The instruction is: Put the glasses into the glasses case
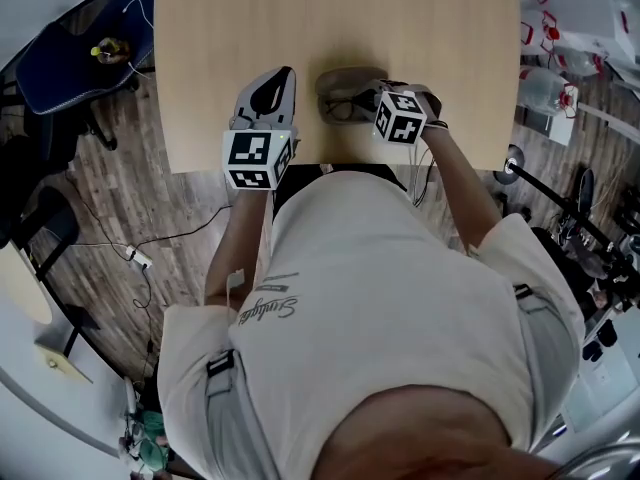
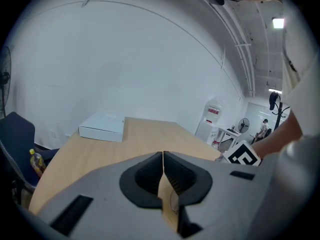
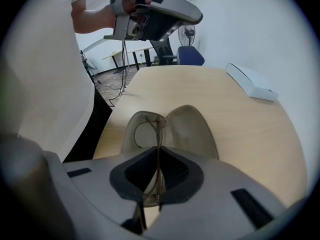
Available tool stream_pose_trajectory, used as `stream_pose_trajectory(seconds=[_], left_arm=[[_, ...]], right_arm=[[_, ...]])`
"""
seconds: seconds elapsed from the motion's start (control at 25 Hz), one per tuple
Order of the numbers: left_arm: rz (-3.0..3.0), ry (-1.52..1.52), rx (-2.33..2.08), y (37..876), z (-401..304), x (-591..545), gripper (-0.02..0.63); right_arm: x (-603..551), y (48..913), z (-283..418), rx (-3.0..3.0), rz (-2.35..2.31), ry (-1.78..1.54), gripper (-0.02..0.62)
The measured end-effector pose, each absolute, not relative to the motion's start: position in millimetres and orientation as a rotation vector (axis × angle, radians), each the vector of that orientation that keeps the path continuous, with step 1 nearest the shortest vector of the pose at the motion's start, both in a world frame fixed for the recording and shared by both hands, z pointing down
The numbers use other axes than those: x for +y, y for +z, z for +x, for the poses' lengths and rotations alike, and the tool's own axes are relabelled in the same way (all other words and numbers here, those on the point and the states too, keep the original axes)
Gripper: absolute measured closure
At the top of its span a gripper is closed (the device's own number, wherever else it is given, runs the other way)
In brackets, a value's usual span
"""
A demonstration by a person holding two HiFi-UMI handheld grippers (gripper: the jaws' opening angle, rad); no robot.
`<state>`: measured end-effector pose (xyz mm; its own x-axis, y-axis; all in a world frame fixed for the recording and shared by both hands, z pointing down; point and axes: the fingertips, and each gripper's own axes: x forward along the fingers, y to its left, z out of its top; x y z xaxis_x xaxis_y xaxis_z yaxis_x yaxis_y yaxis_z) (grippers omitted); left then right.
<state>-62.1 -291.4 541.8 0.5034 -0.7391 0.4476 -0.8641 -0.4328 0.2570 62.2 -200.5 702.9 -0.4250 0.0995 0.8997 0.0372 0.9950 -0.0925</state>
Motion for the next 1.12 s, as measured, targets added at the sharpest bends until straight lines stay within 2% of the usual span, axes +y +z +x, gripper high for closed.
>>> stream_pose_trajectory(seconds=[0.56,0.88,1.12], left_arm=[[2.315,0.372,-1.299,541.2,-65.8,-284.8,0.589],[2.320,0.354,-1.303,536.3,-64.1,-278.6,0.589],[2.327,0.341,-1.314,529.1,-61.8,-274.8,0.589]], right_arm=[[-203.0,713.4,59.8,-1.985,-0.056,0.068,0.580],[-208.8,710.6,60.8,-1.993,0.000,0.003,0.532],[-223.0,694.7,62.1,-2.046,0.123,0.010,0.540]])
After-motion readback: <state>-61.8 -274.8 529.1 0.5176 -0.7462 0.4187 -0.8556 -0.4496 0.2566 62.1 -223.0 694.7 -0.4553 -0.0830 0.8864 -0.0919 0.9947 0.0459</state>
